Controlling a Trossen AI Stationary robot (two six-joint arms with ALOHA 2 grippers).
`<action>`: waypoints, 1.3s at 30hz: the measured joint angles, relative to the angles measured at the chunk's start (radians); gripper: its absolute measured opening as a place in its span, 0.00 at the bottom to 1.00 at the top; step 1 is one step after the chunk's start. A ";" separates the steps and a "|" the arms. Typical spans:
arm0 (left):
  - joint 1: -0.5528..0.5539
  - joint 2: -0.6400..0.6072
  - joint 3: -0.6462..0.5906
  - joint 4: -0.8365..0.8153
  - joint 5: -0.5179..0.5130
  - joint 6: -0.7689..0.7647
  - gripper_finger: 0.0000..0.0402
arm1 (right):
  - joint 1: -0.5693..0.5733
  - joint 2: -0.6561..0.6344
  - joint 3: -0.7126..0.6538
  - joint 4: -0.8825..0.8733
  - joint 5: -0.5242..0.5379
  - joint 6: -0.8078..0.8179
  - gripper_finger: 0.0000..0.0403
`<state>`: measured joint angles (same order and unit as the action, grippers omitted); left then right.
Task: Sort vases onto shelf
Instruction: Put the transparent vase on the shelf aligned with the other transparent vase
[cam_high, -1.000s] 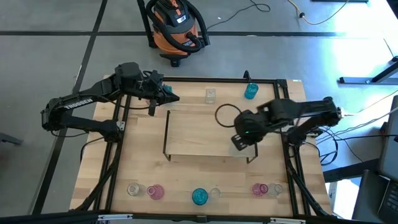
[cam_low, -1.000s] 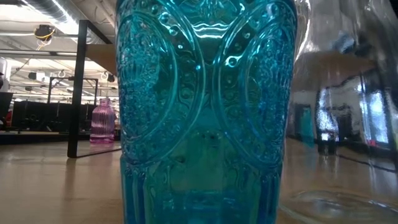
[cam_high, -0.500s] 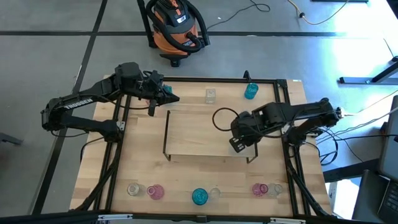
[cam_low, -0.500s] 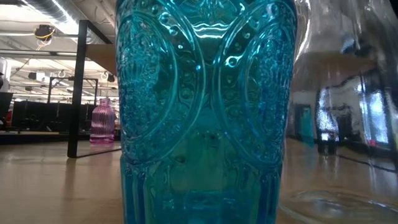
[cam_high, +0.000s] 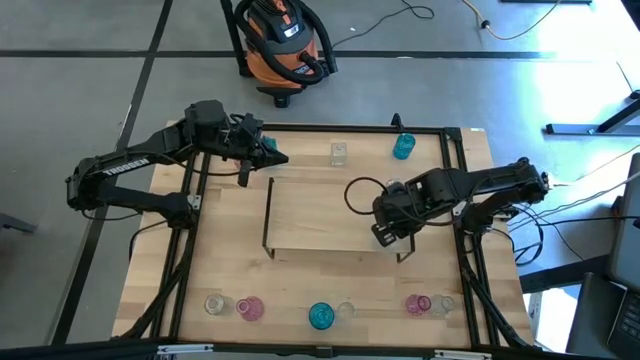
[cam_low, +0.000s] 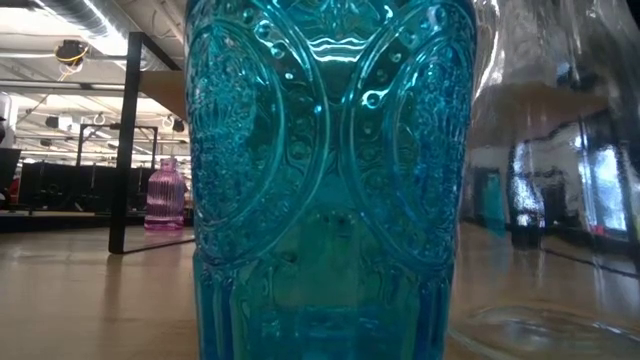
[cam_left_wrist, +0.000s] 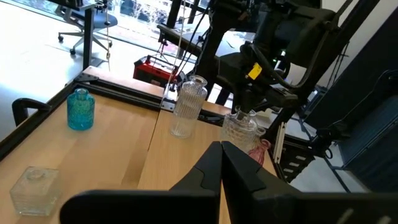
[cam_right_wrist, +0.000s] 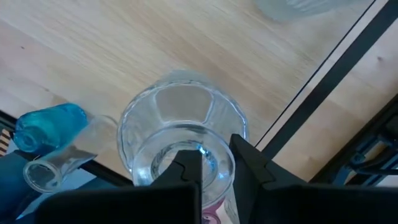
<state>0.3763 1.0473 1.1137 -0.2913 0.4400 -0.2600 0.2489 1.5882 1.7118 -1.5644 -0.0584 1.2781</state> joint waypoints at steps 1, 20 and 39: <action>0.000 0.000 0.000 0.000 0.000 0.000 0.00 | 0.000 -0.003 -0.001 0.000 0.003 0.000 0.09; 0.000 0.000 0.000 0.000 0.004 0.001 0.00 | -0.001 -0.006 0.035 -0.007 0.044 0.046 0.23; 0.000 0.000 0.000 0.000 0.021 0.007 0.00 | 0.000 -0.008 0.180 -0.008 0.099 0.105 0.12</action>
<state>0.3763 1.0473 1.1137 -0.2913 0.4615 -0.2527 0.2490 1.5806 1.8920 -1.5720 0.0405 1.3834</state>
